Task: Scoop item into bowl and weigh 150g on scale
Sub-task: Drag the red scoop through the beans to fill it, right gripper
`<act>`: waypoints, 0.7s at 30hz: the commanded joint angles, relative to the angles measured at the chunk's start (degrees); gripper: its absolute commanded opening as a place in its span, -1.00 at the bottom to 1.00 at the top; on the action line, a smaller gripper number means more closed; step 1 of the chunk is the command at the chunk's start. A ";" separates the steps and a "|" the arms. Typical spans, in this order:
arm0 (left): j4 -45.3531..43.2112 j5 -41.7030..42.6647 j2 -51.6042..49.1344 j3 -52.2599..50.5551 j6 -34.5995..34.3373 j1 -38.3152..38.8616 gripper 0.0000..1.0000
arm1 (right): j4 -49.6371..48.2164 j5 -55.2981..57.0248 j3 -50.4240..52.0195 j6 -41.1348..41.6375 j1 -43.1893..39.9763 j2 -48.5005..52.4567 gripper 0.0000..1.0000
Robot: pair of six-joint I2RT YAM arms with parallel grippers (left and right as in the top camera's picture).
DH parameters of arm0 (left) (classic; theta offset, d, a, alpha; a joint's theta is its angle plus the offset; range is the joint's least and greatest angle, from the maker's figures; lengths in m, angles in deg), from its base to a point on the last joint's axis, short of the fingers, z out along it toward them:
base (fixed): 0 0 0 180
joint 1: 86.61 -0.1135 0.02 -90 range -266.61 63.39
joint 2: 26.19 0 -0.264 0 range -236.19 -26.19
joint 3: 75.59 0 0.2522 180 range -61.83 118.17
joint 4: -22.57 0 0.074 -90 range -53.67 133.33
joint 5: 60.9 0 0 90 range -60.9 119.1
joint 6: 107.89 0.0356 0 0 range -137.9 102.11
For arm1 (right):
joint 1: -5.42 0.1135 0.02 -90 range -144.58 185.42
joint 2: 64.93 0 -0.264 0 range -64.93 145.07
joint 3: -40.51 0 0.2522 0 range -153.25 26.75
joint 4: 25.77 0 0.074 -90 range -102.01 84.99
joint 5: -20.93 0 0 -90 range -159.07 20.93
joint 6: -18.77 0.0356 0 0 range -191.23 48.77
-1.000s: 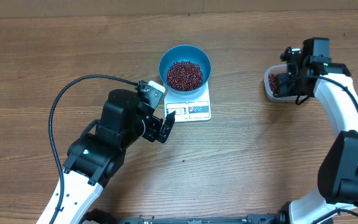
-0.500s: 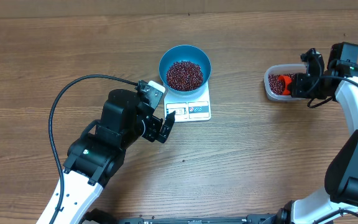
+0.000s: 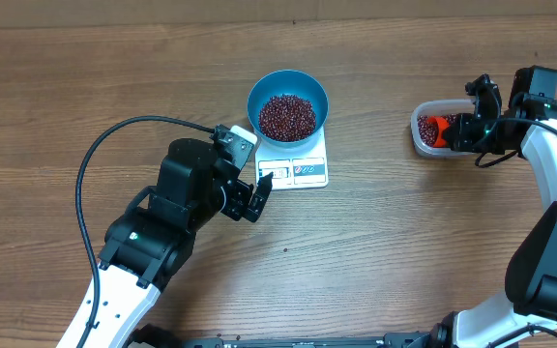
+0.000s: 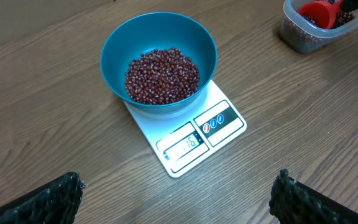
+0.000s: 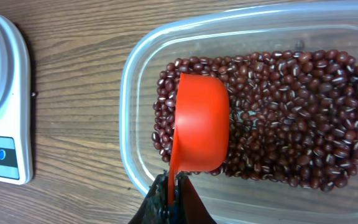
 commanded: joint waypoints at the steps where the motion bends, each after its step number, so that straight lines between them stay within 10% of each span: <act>1: -0.07 0.37 -0.31 1.18 -0.57 -0.09 0.99 | -0.07 -2.82 -0.17 0.20 -0.02 0.17 -0.93; 21: -0.04 0.37 -0.33 1.18 -0.57 -0.09 0.99 | -0.92 -13.03 -0.17 2.16 -7.23 0.20 -0.93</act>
